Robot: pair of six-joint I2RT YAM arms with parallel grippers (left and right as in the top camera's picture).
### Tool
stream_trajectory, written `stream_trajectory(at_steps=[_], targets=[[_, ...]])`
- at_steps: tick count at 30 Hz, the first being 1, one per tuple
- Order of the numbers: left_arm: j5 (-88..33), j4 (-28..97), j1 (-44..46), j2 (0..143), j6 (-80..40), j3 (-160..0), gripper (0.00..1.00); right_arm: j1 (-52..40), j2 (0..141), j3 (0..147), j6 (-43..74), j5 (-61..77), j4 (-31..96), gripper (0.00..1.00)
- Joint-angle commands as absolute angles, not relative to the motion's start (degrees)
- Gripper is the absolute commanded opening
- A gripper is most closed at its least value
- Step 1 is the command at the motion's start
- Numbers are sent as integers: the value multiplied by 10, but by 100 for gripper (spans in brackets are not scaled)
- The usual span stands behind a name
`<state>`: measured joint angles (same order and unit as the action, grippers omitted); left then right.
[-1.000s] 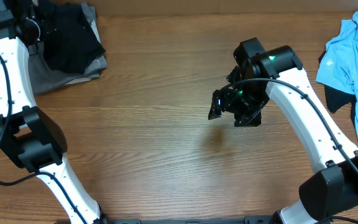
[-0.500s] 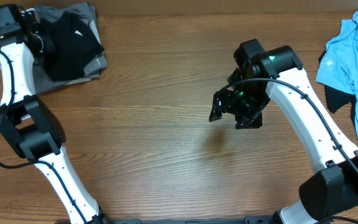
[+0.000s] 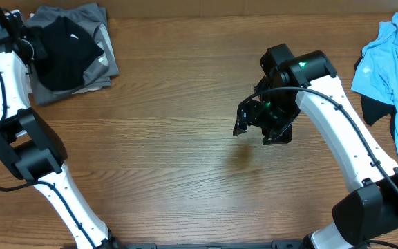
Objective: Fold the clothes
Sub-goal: 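Lower the polo onto the grey stack and open the left gripper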
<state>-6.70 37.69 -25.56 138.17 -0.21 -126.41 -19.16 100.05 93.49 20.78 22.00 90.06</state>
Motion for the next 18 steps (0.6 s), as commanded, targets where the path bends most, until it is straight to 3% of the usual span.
stream_trajectory(at_steps=[1,7,12,16,18], targets=[[-56,377,-261,1384,-5,-1280,100,-190,983,950,210,212,901,85],[-65,391,-260,1369,-30,-1282,100,-190,983,950,210,210,901,85],[-163,405,-250,1321,-39,-1282,97,-190,983,950,210,202,901,85],[-164,434,-237,1301,-69,-1282,61,-190,983,950,208,202,896,85],[-161,456,-231,1300,-68,-1282,30,-190,983,950,208,202,895,85]])
